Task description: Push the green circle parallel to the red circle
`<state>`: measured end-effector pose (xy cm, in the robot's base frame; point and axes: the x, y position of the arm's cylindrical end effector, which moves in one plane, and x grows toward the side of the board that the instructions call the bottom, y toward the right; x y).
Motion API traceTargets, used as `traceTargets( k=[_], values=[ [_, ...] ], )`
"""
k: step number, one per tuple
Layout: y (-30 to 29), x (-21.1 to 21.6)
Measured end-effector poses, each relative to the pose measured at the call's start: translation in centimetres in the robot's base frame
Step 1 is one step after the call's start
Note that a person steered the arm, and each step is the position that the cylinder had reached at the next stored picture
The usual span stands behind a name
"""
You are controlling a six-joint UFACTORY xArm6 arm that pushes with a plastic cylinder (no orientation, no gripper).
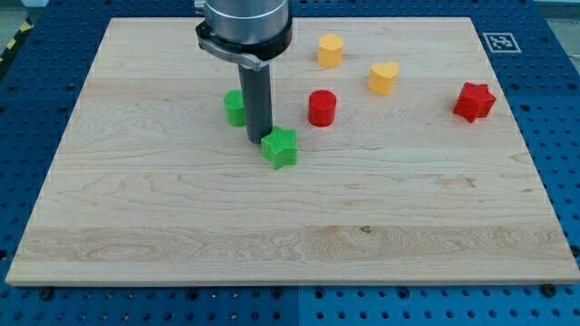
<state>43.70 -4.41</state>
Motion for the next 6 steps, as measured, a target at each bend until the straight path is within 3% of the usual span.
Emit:
traceTargets(
  k=[6],
  values=[
    [-2.3,-6.6]
  ],
)
